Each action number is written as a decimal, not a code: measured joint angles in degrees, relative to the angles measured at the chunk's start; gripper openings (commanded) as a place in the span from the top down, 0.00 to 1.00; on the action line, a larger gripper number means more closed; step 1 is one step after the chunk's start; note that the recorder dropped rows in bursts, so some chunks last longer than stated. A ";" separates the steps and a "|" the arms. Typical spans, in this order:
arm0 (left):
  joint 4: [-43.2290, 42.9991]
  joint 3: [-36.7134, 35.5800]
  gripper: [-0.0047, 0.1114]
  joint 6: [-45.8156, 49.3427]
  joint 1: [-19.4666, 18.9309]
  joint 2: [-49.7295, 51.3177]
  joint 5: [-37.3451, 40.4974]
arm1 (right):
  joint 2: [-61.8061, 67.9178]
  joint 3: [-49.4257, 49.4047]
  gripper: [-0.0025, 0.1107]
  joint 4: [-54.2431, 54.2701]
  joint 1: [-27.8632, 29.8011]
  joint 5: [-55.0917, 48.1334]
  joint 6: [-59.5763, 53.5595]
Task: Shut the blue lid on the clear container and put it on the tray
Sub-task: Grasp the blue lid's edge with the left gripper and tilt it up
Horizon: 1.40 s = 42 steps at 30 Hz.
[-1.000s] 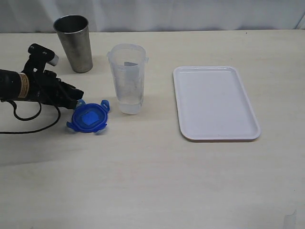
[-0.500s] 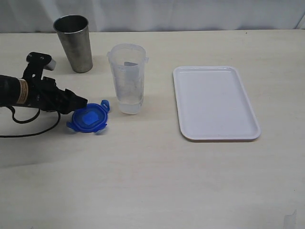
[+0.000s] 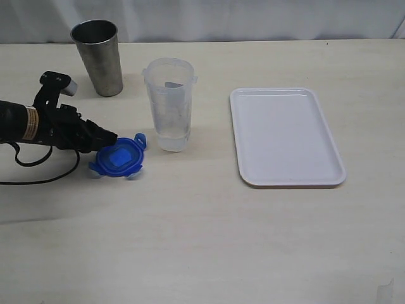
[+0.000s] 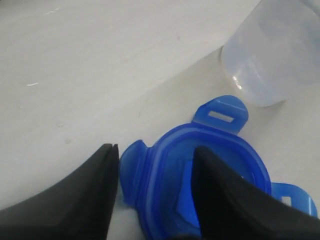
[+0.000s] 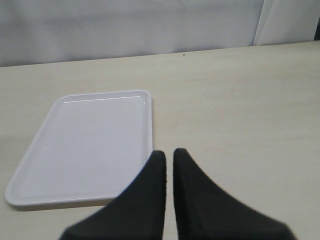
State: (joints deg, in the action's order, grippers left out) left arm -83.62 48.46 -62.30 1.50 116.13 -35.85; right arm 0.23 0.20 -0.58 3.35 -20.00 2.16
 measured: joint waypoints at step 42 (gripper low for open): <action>-3.81 0.00 0.59 -2.02 0.00 0.00 -2.03 | 0.00 0.00 0.93 0.00 0.00 0.00 0.00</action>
State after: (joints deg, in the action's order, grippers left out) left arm -87.43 48.46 -64.31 1.50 116.13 -37.88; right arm 0.23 0.20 -0.58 3.35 -20.00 2.16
